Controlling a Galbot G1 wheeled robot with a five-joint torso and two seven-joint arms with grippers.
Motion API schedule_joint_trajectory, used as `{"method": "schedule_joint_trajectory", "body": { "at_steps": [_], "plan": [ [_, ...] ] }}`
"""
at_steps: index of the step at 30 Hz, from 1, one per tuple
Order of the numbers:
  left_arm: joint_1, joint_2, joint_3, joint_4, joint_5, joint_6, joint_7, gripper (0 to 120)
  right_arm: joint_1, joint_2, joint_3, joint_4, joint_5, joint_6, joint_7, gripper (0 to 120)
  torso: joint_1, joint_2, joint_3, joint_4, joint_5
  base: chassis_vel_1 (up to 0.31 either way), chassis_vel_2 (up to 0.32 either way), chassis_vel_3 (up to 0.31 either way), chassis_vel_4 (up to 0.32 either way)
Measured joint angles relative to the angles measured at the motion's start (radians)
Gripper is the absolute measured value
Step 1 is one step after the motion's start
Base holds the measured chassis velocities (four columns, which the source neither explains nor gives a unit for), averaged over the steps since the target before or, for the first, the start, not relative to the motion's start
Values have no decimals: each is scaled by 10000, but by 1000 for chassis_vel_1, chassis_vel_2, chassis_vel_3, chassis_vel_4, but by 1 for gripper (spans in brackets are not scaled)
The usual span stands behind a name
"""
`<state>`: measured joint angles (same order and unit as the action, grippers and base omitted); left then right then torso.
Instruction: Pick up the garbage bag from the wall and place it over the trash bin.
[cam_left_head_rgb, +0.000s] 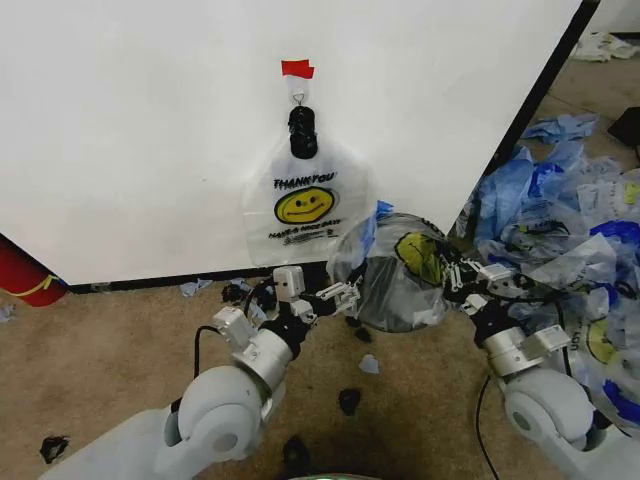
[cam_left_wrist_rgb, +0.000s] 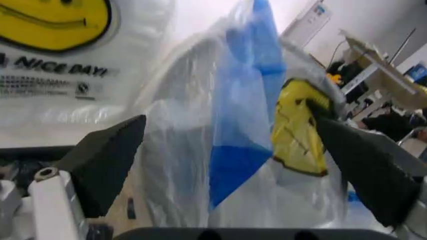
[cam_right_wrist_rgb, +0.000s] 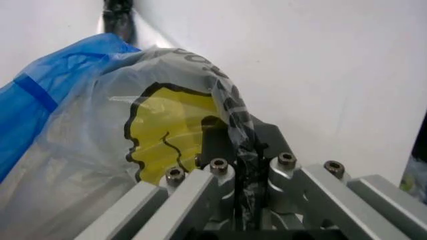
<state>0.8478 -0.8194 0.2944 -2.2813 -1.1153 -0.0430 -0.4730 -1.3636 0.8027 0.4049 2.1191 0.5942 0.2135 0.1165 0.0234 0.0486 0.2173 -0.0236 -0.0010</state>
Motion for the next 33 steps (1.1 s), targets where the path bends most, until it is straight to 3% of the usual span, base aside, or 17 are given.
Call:
{"method": "schedule_joint_trajectory", "body": {
  "at_steps": [21,33],
  "plan": [
    [-267,-114,462,331,110,29,-295,98,-140,77,-29,359,59,-47,49,0,0,0,0,0,0,0,0,0,0],
    [-346,-115,437,381,-35,53,-623,59,-193,127,-26,450,90,-52,46,0,0,0,0,0,0,0,0,0,0]
  ]
}}
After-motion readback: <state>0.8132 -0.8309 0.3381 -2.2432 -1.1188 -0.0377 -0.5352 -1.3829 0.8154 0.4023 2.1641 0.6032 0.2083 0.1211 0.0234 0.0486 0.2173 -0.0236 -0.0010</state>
